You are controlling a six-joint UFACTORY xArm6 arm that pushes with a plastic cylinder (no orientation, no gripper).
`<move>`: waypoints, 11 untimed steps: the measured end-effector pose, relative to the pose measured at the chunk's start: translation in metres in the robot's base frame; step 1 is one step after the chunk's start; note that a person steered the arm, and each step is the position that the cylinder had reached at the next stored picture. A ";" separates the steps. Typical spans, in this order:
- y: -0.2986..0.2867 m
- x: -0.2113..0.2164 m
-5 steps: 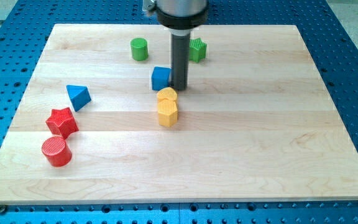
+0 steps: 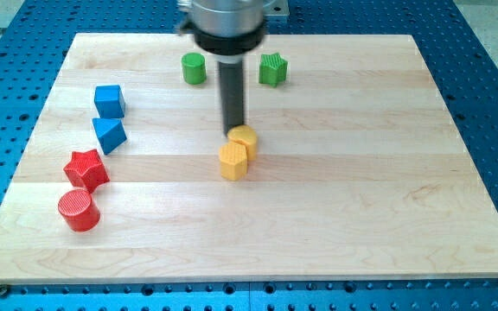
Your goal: Move the yellow hexagon to the top right of the blue cube
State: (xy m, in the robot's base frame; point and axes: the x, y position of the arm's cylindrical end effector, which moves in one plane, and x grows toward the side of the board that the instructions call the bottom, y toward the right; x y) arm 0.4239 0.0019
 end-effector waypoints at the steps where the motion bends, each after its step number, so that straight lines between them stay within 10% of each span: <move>1: 0.010 0.037; 3: 0.001 0.145; 6: -0.046 -0.032; 9: -0.016 -0.049; 11: -0.126 -0.070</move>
